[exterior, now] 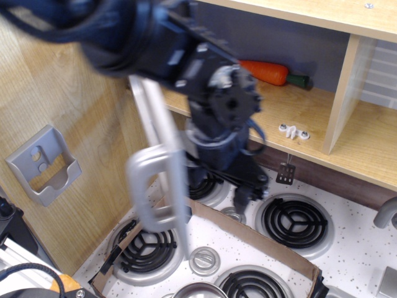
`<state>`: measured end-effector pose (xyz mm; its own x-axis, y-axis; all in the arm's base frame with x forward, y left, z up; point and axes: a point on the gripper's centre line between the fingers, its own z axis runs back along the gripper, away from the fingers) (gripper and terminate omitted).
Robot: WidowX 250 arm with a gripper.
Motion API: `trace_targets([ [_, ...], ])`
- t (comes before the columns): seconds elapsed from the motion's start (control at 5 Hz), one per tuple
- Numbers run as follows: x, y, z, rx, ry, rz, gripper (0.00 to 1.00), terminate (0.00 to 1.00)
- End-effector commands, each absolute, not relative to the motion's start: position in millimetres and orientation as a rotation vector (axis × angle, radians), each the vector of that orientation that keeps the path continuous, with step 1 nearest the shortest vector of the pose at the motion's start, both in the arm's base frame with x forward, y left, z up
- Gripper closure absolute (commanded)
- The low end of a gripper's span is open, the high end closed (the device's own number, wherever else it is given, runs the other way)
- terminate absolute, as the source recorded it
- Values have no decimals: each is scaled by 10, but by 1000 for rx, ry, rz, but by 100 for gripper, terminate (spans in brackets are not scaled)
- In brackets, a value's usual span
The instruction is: Open microwave
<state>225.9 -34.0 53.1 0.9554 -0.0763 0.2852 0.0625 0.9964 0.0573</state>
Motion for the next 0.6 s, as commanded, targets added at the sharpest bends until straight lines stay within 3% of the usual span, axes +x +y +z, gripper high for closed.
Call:
trace_targets([
  [0.0, 2063, -177, 662, 120, -292, -81, 0, 0],
  [0.2, 2064, -89, 656, 103, -315, -105, 0, 0],
  [0.4, 2064, -89, 656, 103, -315, -105, 0, 100],
])
